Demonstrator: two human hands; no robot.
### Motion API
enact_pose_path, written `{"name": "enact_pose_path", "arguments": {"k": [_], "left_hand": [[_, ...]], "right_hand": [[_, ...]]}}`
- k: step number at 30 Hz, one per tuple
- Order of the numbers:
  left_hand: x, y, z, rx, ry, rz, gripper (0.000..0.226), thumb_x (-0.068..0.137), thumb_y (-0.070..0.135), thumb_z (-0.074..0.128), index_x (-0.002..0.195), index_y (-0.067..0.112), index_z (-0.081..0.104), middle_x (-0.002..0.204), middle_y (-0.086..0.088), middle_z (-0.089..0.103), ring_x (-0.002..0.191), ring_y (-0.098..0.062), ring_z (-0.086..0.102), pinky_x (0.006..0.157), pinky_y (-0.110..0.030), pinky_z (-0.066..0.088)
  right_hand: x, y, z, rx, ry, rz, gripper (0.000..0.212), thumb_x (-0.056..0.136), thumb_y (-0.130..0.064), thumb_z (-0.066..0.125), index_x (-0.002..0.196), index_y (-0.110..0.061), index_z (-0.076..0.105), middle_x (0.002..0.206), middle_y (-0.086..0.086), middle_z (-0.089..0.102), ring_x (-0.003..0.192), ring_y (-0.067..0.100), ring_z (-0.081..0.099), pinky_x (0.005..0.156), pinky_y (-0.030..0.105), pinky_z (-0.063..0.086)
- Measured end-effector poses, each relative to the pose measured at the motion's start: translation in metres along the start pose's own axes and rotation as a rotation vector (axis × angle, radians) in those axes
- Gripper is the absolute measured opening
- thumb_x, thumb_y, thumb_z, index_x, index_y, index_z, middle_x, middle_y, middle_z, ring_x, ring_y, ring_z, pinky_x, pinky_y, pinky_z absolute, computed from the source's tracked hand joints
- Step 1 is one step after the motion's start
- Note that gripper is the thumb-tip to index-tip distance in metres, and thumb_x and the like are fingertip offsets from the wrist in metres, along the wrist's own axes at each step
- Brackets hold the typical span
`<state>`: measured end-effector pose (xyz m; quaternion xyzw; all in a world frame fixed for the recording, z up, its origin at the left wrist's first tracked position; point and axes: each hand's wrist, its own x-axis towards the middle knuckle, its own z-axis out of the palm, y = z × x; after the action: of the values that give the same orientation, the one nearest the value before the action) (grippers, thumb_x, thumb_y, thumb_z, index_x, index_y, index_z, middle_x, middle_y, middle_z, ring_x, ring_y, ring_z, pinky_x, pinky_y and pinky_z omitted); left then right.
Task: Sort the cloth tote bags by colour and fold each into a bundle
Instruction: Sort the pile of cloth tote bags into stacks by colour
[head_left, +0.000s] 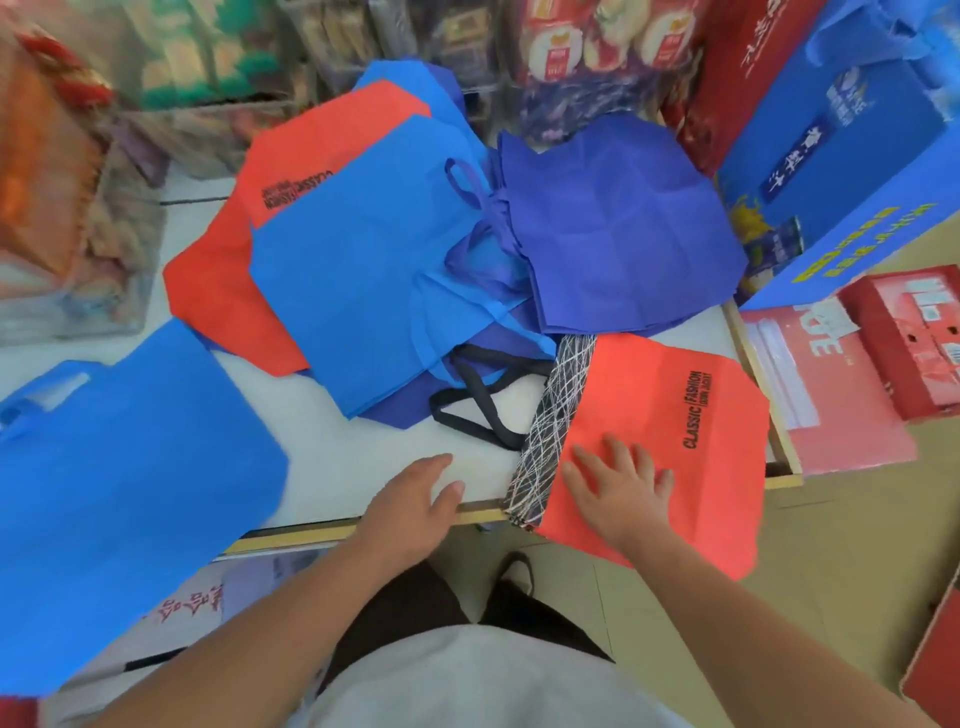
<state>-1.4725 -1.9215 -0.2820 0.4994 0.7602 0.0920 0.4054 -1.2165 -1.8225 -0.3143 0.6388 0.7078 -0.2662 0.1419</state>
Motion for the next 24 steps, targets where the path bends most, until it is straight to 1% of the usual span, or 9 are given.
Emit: {"name": "enact_pose_path", "arguments": {"k": [3, 6, 9, 11, 12, 16, 19, 21, 24], "left_hand": [[0.011, -0.036, -0.030, -0.143, 0.200, -0.085, 0.040, 0.102, 0.040, 0.052, 0.139, 0.024, 0.056, 0.139, 0.004, 0.059, 0.119, -0.012, 0.058, 0.106, -0.035, 0.047], [0.030, -0.064, -0.055, -0.320, 0.405, -0.201, 0.032, 0.101, 0.028, 0.058, 0.129, 0.015, 0.063, 0.127, -0.002, 0.066, 0.108, -0.017, 0.062, 0.095, -0.028, 0.047], [0.056, -0.076, -0.078, -0.432, 0.470, -0.322, 0.027, 0.099, 0.024, 0.060, 0.122, 0.010, 0.061, 0.115, -0.003, 0.066, 0.099, -0.020, 0.061, 0.086, -0.026, 0.041], [0.076, -0.078, -0.086, -0.431, 0.475, -0.380, 0.026, 0.097, 0.028, 0.063, 0.114, 0.009, 0.060, 0.107, -0.003, 0.065, 0.094, -0.023, 0.060, 0.081, -0.028, 0.041], [0.083, -0.079, -0.089, -0.438, 0.490, -0.411, 0.027, 0.095, 0.030, 0.064, 0.109, 0.008, 0.059, 0.103, -0.004, 0.066, 0.093, -0.027, 0.061, 0.079, -0.030, 0.042], [0.105, -0.081, -0.099, -0.686, 0.573, -0.522, 0.030, 0.089, 0.033, 0.073, 0.104, 0.013, 0.056, 0.094, -0.002, 0.064, 0.092, -0.029, 0.065, 0.083, -0.036, 0.052], [0.114, -0.083, -0.110, -0.830, 0.565, -0.488, 0.027, 0.078, 0.026, 0.076, 0.095, 0.023, 0.055, 0.080, 0.000, 0.063, 0.080, -0.031, 0.067, 0.077, -0.044, 0.056], [0.108, -0.078, -0.117, -0.806, 0.550, -0.415, 0.018, 0.079, 0.030, 0.067, 0.082, 0.018, 0.054, 0.071, -0.003, 0.058, 0.072, -0.037, 0.066, 0.071, -0.049, 0.056], [0.078, -0.071, -0.128, -0.706, 0.634, -0.276, 0.027, 0.088, 0.037, 0.054, 0.078, 0.013, 0.047, 0.068, -0.008, 0.053, 0.071, -0.038, 0.063, 0.063, -0.048, 0.051]], "right_hand": [[0.010, -0.026, -0.019, 0.054, 0.277, -0.100, 0.065, 0.091, -0.071, 0.025, 0.118, -0.033, 0.070, 0.132, 0.002, 0.057, 0.126, 0.030, 0.046, 0.110, 0.050, 0.034], [0.017, -0.072, -0.028, 0.235, 0.339, -0.280, 0.056, 0.094, -0.061, 0.039, 0.115, -0.021, 0.073, 0.118, -0.002, 0.063, 0.114, 0.023, 0.053, 0.098, 0.041, 0.046], [0.021, -0.128, -0.031, 0.489, 0.109, -0.261, 0.043, 0.098, -0.050, 0.053, 0.123, -0.020, 0.069, 0.118, -0.005, 0.063, 0.113, 0.014, 0.057, 0.098, 0.028, 0.042], [0.024, -0.149, -0.027, 0.578, -0.060, -0.172, 0.048, 0.098, -0.053, 0.054, 0.134, -0.022, 0.062, 0.128, -0.007, 0.062, 0.121, 0.011, 0.057, 0.105, 0.030, 0.042], [0.024, -0.155, -0.023, 0.568, -0.077, -0.161, 0.053, 0.097, -0.056, 0.053, 0.138, -0.023, 0.059, 0.133, -0.008, 0.061, 0.125, 0.011, 0.055, 0.110, 0.034, 0.042], [0.020, -0.164, -0.024, 0.561, -0.043, -0.141, 0.050, 0.097, -0.054, 0.054, 0.138, -0.025, 0.059, 0.137, -0.011, 0.057, 0.129, 0.008, 0.052, 0.113, 0.035, 0.042], [0.019, -0.172, -0.029, 0.601, -0.045, -0.177, 0.056, 0.093, -0.061, 0.053, 0.139, -0.029, 0.057, 0.137, -0.016, 0.057, 0.130, 0.005, 0.051, 0.115, 0.038, 0.041], [0.019, -0.177, -0.032, 0.599, -0.016, -0.218, 0.063, 0.091, -0.063, 0.053, 0.145, -0.031, 0.050, 0.140, -0.018, 0.052, 0.133, 0.002, 0.047, 0.116, 0.039, 0.039], [0.021, -0.195, -0.040, 0.516, 0.117, -0.328, 0.064, 0.095, -0.056, 0.055, 0.151, -0.029, 0.041, 0.151, -0.010, 0.042, 0.142, 0.004, 0.036, 0.118, 0.036, 0.035]]}}
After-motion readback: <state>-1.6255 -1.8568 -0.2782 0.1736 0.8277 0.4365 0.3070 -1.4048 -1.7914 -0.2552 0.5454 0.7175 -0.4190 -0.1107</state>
